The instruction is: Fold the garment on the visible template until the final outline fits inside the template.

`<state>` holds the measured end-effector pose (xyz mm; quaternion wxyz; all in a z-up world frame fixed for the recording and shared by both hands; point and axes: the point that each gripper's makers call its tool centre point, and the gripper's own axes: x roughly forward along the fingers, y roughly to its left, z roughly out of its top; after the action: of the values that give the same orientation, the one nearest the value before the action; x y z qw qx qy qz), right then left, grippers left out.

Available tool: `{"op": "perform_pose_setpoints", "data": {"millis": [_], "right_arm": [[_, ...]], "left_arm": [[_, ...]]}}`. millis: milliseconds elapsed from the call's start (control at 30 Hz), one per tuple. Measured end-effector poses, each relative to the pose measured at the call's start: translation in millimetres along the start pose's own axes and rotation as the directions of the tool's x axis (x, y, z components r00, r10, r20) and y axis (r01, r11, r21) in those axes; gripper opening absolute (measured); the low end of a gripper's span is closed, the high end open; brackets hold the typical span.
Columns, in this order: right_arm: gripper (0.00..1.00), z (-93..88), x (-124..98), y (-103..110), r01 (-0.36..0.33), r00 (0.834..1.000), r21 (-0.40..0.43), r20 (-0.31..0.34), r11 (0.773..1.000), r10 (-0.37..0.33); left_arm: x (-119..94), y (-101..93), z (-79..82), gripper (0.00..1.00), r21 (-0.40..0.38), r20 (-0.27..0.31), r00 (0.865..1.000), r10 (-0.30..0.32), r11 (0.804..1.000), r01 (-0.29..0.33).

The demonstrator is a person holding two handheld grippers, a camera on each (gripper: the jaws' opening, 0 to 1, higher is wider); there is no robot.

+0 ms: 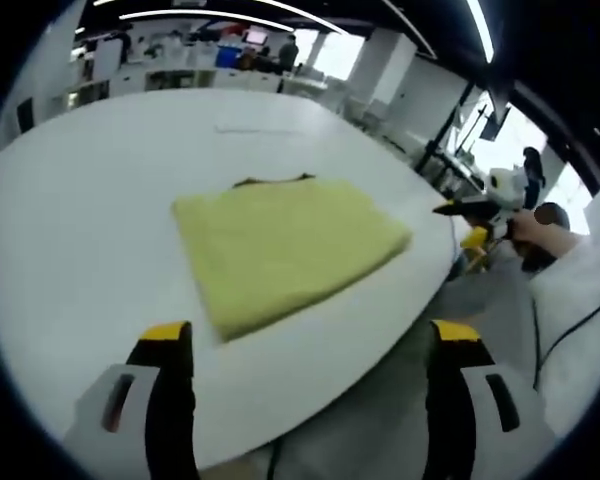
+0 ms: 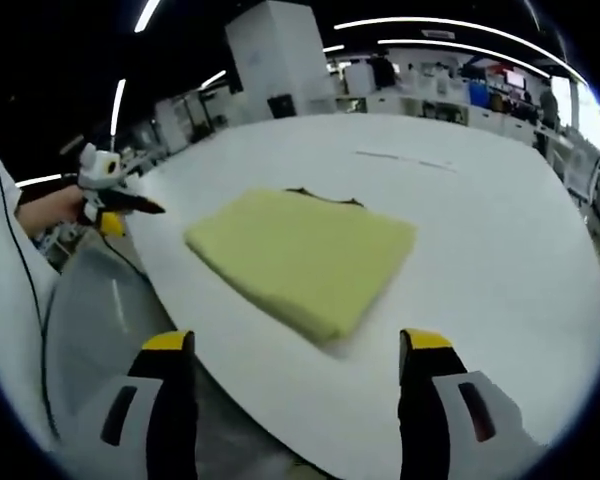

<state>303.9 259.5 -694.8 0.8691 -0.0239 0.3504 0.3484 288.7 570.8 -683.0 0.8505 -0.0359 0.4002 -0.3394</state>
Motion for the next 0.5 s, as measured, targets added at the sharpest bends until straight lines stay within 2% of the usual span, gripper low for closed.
{"op": "perform_pose_setpoints", "data": {"millis": [300, 367, 500], "right_arm": [[0.62, -17.8, 22, -18, 0.009, 1.000, 0.027, -0.012, 1.000, -0.009], [0.59, -18.7, 25, -21, 0.011, 1.000, 0.032, -0.005, 0.999, -0.011], [0.53, -21.9, 31, -24, 0.014, 1.000, 0.041, -0.012, 0.999, -0.013]], "left_arm": [[23, 23.7, -17.5, 0.81, -0.005, -0.025, 0.999, 0.031, 0.999, -0.031], [27, 28.2, -22.3, 0.78, -0.029, -0.038, 0.999, 0.030, 0.999, -0.032], [31, 34.6, -22.6, 0.74, -0.047, -0.026, 0.999, 0.037, 0.998, -0.039]]}}
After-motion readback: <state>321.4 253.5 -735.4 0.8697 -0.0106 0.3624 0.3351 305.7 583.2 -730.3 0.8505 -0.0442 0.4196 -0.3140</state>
